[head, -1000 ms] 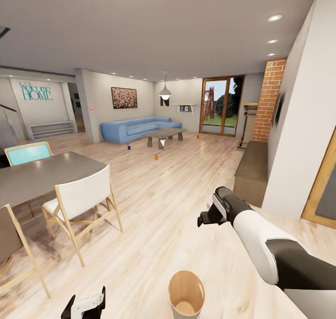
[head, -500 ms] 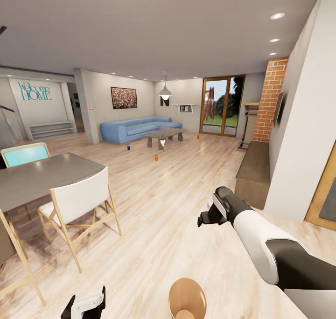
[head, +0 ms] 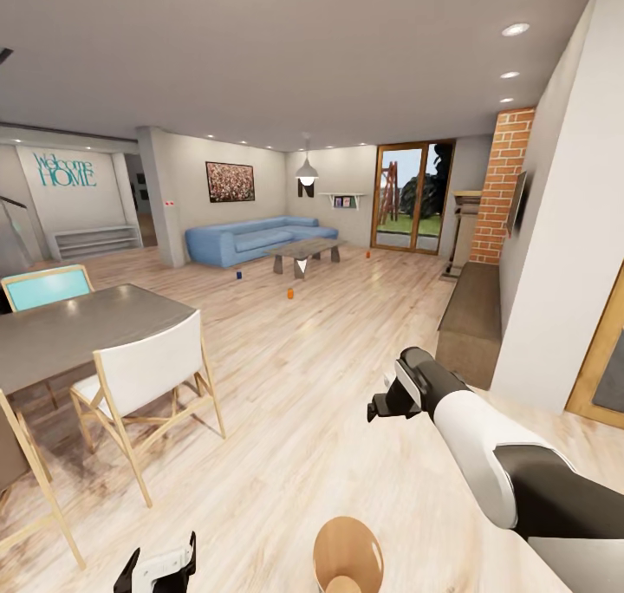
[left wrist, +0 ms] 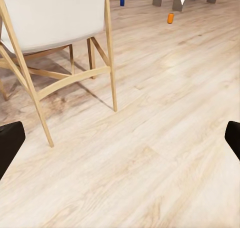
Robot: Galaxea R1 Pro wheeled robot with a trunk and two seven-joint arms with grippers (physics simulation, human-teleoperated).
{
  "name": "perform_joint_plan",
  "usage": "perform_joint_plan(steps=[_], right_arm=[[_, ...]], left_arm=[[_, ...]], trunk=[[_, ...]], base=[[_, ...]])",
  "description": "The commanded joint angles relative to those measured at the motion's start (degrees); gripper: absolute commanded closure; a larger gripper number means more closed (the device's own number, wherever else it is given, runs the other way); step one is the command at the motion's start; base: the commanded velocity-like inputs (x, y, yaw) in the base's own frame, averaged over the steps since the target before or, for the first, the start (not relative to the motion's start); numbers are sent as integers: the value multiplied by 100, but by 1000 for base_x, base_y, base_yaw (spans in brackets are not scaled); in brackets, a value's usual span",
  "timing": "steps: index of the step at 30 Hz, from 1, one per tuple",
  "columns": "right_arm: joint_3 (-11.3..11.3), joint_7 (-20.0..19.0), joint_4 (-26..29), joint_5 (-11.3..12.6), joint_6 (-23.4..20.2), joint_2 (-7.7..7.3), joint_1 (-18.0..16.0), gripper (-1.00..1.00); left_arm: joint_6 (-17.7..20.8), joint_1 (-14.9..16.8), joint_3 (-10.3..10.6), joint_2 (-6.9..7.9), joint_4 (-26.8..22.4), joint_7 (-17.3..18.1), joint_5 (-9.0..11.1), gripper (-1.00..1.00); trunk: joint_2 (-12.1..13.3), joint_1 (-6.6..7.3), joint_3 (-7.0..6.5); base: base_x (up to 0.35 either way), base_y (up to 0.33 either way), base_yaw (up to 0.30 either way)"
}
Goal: Put the three can of soda from the living room inside the tash can in the kitchen.
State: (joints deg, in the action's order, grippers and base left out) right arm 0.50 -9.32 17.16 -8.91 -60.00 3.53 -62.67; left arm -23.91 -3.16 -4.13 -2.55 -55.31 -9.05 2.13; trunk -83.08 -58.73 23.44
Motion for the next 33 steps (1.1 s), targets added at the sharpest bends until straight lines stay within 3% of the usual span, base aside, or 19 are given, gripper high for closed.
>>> perform_joint_plan(steps=[1,22,33], right_arm=[[-2,0,2,1,0,-1,0,-100],[9,0,-7,3,0,-2,0,-100],[18,0,-13,6,0,-15,0,-100]], left_arm=[[-2,0,0,0,-2,0,2,-100],[-6,-8,-17,-8,-27,-28,15,-100],[0,-9,-14,-1,-73,-21,15,-100]], trunk=[[0,0,0],[0,0,0],[-441,-242,197]], base=[[0,0,0],[0,0,0],[0,0,0]])
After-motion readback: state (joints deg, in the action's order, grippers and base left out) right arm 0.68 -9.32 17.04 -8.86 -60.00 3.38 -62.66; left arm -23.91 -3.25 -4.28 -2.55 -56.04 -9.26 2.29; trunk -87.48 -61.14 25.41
